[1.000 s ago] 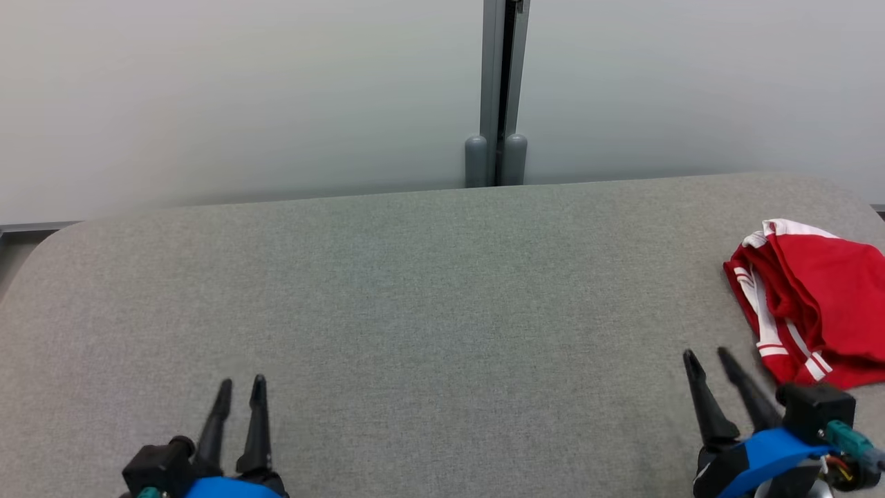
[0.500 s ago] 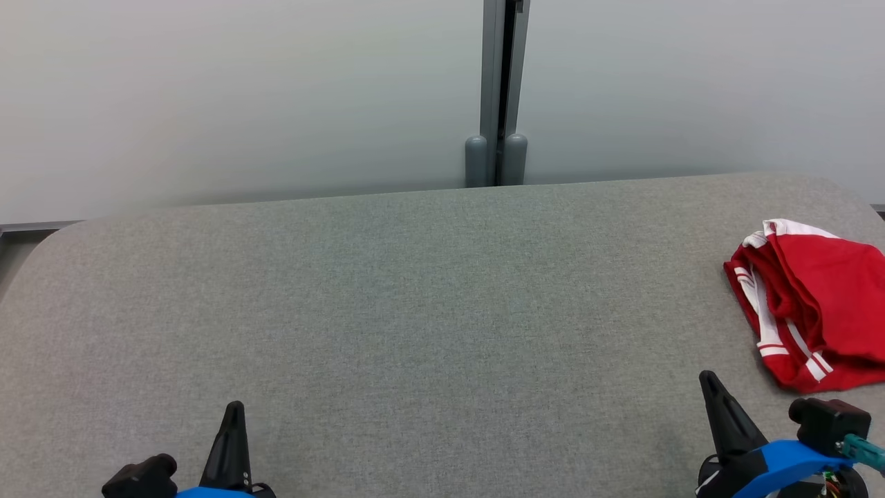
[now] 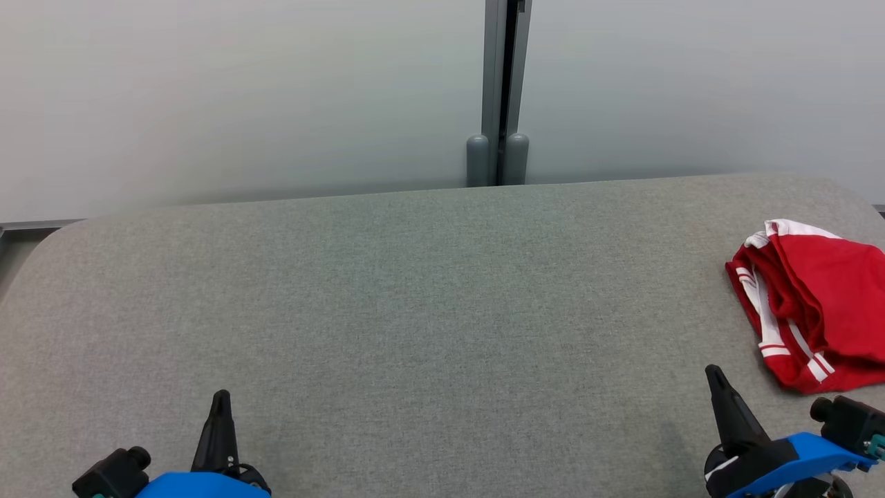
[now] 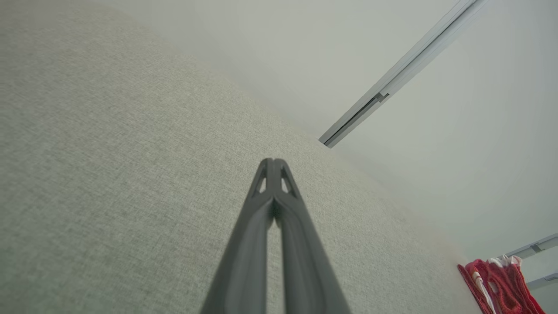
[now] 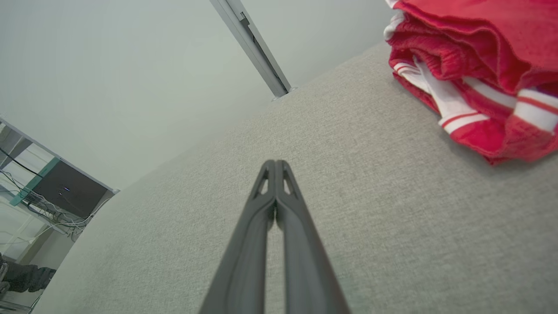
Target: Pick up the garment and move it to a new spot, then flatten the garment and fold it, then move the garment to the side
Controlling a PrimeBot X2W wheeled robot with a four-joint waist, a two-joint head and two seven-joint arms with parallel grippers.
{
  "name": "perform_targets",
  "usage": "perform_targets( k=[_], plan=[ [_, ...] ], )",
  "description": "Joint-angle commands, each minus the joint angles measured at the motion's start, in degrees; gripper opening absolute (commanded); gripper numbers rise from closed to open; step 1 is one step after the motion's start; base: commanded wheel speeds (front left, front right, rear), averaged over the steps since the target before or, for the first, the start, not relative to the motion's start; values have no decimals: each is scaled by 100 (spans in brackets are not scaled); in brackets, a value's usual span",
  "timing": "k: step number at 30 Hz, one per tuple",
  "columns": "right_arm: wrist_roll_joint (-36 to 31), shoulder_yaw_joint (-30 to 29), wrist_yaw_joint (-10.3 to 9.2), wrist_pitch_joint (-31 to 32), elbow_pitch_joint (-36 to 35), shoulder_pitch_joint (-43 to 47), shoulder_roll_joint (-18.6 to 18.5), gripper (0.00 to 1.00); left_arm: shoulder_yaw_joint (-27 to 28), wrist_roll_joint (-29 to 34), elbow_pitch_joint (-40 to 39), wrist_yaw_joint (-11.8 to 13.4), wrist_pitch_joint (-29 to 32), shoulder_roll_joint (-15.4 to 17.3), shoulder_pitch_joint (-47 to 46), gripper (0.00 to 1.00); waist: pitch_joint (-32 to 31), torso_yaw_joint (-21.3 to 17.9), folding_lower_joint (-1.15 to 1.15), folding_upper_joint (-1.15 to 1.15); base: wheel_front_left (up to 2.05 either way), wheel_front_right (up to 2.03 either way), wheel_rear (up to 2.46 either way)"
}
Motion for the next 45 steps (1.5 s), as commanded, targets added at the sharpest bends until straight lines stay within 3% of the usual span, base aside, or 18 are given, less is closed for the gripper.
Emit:
perform_targets(
  k=[1, 45],
  plan=[
    [224, -44, 0, 18, -95, -176, -3, 0, 46, -200, -115, -15, 50, 15, -209, 0, 1, 2, 0, 0, 0, 0, 0],
    [3129, -310, 1, 411, -100, -397, 168, 0, 458, -2861, -371, -40, 836, -59, -516, 0, 20, 51, -1, 0, 0, 0, 0]
  ],
)
